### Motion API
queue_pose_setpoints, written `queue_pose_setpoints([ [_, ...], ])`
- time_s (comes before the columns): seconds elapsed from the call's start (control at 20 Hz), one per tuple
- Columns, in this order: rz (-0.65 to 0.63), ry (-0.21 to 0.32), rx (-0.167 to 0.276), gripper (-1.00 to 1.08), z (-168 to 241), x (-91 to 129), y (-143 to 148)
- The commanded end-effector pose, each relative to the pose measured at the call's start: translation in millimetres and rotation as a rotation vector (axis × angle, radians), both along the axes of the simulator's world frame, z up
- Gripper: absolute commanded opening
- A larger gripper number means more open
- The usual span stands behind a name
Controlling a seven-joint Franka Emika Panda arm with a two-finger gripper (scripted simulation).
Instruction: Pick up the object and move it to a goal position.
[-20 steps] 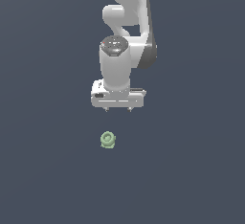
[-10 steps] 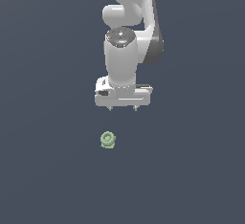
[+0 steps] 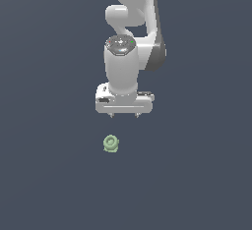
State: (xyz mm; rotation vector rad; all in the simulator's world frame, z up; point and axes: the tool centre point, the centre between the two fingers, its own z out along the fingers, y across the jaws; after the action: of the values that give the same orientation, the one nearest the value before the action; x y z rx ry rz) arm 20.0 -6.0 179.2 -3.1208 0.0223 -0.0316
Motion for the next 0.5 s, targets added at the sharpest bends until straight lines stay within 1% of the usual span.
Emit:
queue_pose_setpoints([
  [0.0,-0.013,0.003,-0.001,1.00,-7.2,6.3,-5.4],
  [0.45,-0.085,0.013,-0.010,1.00,-51.3,39.3,-36.6],
])
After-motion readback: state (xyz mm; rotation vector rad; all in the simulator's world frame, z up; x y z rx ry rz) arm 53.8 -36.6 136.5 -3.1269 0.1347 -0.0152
